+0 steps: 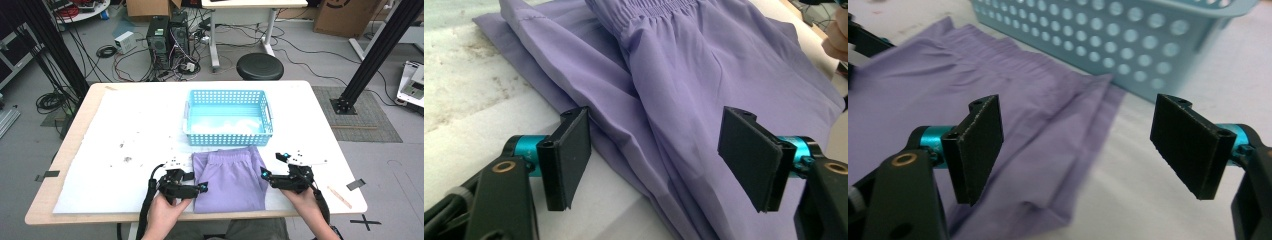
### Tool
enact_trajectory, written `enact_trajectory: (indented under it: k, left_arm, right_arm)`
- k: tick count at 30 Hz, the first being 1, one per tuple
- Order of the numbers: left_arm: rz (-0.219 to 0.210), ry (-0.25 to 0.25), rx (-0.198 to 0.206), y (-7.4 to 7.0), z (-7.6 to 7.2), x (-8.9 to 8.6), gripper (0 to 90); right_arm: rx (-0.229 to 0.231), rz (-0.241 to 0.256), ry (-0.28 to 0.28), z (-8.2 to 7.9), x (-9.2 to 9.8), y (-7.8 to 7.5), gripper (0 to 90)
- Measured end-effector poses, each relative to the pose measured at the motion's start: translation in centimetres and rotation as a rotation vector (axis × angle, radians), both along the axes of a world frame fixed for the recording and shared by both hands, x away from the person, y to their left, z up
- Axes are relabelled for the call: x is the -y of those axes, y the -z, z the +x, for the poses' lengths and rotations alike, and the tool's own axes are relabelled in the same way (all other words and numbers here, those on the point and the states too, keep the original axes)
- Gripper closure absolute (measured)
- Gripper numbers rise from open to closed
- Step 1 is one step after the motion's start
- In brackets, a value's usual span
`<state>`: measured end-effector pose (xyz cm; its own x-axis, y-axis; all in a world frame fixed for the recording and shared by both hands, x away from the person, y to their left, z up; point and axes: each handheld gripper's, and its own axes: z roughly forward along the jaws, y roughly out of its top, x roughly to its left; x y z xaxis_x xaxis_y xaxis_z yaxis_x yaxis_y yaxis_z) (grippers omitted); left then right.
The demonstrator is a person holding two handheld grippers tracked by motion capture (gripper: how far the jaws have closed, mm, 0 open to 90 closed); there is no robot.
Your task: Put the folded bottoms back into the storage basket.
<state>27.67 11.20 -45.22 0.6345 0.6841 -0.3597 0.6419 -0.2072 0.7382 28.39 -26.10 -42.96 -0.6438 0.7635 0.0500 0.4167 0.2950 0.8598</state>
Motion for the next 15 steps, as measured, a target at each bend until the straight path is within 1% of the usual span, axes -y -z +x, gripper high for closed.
enact_trajectory:
  k: [3,6,10,11,12,13,15]
  left_arm:
    - [0.001,-0.005,0.004,0.0,0.0,0.3,30.1]
    - [0.009,-0.003,0.008,0.0,0.1,0.6,30.4]
    - [0.016,-0.004,0.015,0.0,0.2,0.9,31.1]
    - [0.018,-0.003,0.017,0.0,0.2,1.0,31.3]
    - [0.022,-0.007,0.021,0.0,0.1,1.1,31.3]
    - [0.036,-0.005,0.030,0.0,0.1,1.2,31.3]
    - [0.052,-0.007,0.044,0.0,-0.1,1.3,32.3]
  right_arm:
    - [-0.029,-0.010,0.007,-0.3,-1.0,0.1,21.3]
    - [-0.076,-0.034,0.018,-0.2,-1.7,0.4,21.3]
    - [-0.132,-0.071,0.041,-0.1,-2.2,0.9,21.3]
    - [-0.159,-0.074,0.056,-0.1,-2.2,1.0,21.3]
    - [-0.177,-0.085,0.066,0.0,-2.3,1.1,21.3]
    - [-0.190,-0.092,0.075,0.0,-2.3,1.2,21.3]
    - [-0.216,-0.107,0.080,0.2,-2.3,1.5,21.3]
